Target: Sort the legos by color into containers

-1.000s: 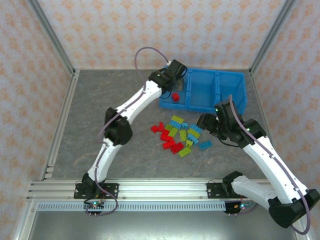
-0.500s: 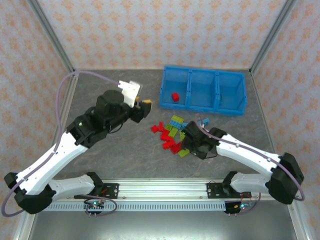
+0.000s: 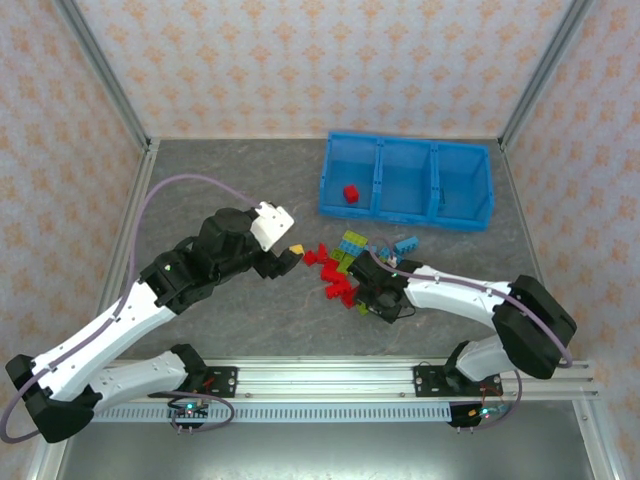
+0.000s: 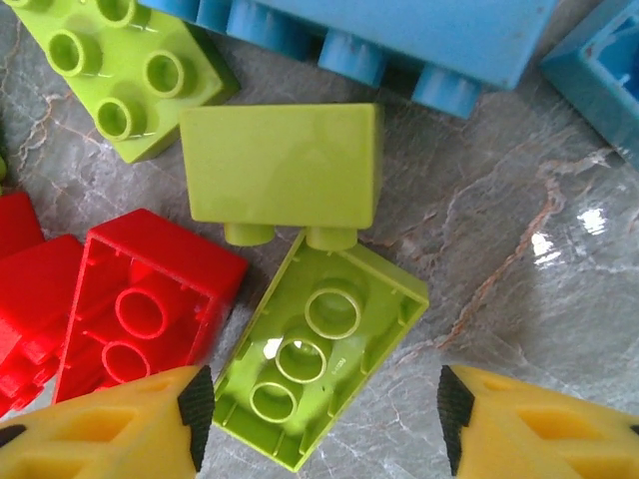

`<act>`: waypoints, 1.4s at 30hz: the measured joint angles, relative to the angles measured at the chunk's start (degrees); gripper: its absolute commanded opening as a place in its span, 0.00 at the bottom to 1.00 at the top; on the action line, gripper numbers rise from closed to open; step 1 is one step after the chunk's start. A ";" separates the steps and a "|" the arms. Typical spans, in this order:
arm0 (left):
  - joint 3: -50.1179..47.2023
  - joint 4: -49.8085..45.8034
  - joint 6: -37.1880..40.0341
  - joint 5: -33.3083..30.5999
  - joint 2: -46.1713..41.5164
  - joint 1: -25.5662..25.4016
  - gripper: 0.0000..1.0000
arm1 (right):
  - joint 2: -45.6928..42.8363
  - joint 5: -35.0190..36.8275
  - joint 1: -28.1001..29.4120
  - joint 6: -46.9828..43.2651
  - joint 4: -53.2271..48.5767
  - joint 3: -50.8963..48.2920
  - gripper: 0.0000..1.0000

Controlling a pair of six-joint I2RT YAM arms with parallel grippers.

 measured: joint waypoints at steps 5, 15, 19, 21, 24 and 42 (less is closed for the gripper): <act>0.00 0.02 1.16 0.00 -0.94 0.00 0.83 | 0.04 1.25 0.00 1.38 0.85 -1.53 0.56; 0.00 -0.07 2.71 0.44 -1.01 0.00 0.83 | 1.22 2.01 0.07 1.70 2.36 -2.27 0.68; 0.00 -0.07 3.15 1.46 -0.90 0.00 0.84 | 2.56 2.14 0.11 1.16 1.05 -1.09 0.48; 0.00 -0.04 3.17 1.49 -0.76 0.00 0.84 | 3.23 2.34 0.11 0.98 1.95 -0.83 0.32; -0.46 0.13 3.17 1.49 -0.76 0.00 0.84 | 3.89 2.89 0.22 0.59 5.22 -0.44 0.24; -1.73 0.07 3.13 1.49 -0.26 0.00 0.85 | -21.05 10.80 -10.03 -7.19 -9.29 2.84 0.23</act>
